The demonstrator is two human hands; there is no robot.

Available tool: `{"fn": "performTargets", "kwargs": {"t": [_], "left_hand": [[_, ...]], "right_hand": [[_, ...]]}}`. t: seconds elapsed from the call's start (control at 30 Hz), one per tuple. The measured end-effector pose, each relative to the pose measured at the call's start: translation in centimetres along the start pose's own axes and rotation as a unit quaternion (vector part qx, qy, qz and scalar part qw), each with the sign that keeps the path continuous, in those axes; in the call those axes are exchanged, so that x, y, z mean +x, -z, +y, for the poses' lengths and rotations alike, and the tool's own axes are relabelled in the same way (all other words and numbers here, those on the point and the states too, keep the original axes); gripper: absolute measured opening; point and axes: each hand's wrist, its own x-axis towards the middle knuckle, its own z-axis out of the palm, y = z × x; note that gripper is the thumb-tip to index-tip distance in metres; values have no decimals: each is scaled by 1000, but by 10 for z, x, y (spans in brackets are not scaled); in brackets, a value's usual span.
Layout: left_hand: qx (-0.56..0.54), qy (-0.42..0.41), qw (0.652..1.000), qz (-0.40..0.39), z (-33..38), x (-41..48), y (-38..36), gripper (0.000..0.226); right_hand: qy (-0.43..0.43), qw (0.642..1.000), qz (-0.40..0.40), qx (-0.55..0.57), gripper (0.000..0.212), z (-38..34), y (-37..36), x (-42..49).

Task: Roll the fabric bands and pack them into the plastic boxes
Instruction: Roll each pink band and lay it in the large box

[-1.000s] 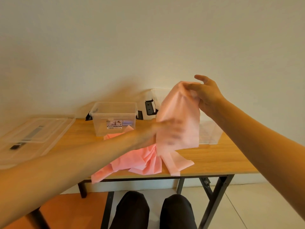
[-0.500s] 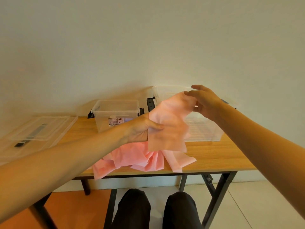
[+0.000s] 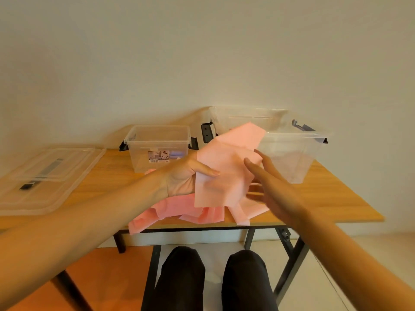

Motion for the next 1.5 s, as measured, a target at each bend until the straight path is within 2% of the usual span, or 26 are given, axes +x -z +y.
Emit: {"fn": "performTargets", "kwargs": {"t": [0.07,0.1,0.17,0.27,0.37,0.43,0.53,0.7,0.83,0.93,1.03,1.17,1.3,1.4,1.5], "left_hand": [[22,11,999,28,-3,-7,-1,51],[45,16,997,57,-4,-11,-2,49],[89,17,988,123,-7,-19,-5,47],[116,-7,972,204,-15,-38,-7,45],[170,-46,948,267,-34,-56,-10,37],[185,-80,935,290,-49,-64,-14,34],[178,-123,936,277,-63,-69,-16,36],[268,-167,925,213,-71,-77,-21,31],[287,-143,936,147,-79,-84,-15,60],[284,-145,942,109,-82,-88,-11,76],[294,-166,935,111,-88,-91,-10,79],[311,-203,918,138,-95,-91,-9,73],[327,-230,901,170,-98,-92,-6,74],[327,-229,901,173,-97,-91,-8,71],[321,-232,904,162,-98,-90,-13,59]], "right_hand": [[8,992,2,125,67,16,-6,-14],[23,989,22,146,73,22,-7,-19],[57,988,64,128,81,26,-9,-28],[93,987,123,46,82,28,-12,-39],[125,982,142,-7,74,33,-14,-46],[136,981,138,2,65,36,-15,-50],[140,980,144,9,59,41,-17,-50],[149,980,132,27,51,45,-17,-53],[154,985,77,19,41,51,-8,-61],[159,986,44,16,45,58,0,-71],[163,986,29,-10,43,67,6,-77],[159,987,6,23,34,70,14,-83],[152,988,-17,11,42,75,21,-85],[177,984,-25,5,49,78,22,-84],[223,975,-1,0,41,80,17,-83]]}}
